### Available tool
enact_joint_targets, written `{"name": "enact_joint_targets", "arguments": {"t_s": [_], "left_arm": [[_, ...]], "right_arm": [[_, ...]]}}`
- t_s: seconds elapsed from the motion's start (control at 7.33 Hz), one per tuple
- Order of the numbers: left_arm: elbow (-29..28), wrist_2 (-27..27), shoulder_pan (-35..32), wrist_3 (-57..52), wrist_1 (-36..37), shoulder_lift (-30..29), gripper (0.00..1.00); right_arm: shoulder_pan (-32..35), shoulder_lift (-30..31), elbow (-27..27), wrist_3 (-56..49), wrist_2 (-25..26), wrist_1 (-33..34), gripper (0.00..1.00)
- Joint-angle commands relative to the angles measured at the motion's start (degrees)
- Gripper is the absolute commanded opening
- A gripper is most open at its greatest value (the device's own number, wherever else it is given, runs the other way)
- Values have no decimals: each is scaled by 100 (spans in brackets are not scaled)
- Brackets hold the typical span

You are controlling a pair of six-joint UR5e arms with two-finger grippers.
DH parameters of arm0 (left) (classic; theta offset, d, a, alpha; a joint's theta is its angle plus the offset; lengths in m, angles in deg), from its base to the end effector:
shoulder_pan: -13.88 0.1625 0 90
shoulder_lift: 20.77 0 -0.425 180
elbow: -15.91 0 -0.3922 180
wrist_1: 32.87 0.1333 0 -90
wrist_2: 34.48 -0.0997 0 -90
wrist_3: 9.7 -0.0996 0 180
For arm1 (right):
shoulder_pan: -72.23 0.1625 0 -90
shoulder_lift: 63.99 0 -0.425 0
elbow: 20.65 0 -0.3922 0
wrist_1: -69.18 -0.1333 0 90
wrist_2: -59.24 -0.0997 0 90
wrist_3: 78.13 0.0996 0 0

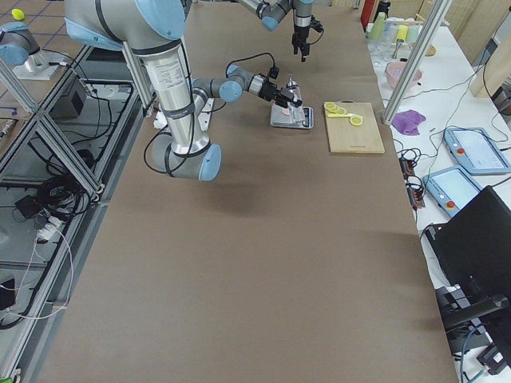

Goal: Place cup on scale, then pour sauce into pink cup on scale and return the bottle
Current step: 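Tilt the bottle upright and lift it away from the cup with the right gripper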

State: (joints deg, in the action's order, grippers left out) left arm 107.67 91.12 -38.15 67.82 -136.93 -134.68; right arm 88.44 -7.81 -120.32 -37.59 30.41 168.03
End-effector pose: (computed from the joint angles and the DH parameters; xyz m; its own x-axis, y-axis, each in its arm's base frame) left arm 0.3431 -0.5621 0.3797 0.5510 -0.4205 -0.7208 0.3001 0.9058 -0.2990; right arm -0.5438 -0.3878 0.2285 0.9792 -0.0970 -0.1783 0.2021 0.3852 0.9005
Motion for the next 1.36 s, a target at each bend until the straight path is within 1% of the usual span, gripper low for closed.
{"name": "enact_joint_targets", "arguments": {"t_s": [0.0, 0.14, 0.41, 0.55, 0.68, 0.95, 1.09, 1.23], "left_arm": [[25, 0, 0, 9, 9, -18, 99], [25, 0, 0, 9, 9, -18, 99], [60, 0, -18, 44, 44, -53, 99], [60, -9, -18, 44, 53, -62, 99], [95, -17, -18, 44, 61, -70, 99], [200, -17, -35, 53, 79, -70, 99], [245, -17, -35, 61, 79, -62, 99], [315, -17, -35, 61, 88, -62, 99]], "right_arm": [[198, 365, -674, 7, -586, -434, 0], [355, 454, -859, 7, -901, -568, 0], [698, 674, -1412, 322, -1534, -595, 0], [856, 753, -1554, 410, -1859, -743, 0], [1023, 1007, -1555, 568, -2115, -1180, 0], [1339, 1779, -1555, 596, -2651, -2496, 0], [1515, 2078, -1555, 596, -2862, -2920, 0], [1673, 2412, -1538, 692, -2917, -3281, 0]]}}
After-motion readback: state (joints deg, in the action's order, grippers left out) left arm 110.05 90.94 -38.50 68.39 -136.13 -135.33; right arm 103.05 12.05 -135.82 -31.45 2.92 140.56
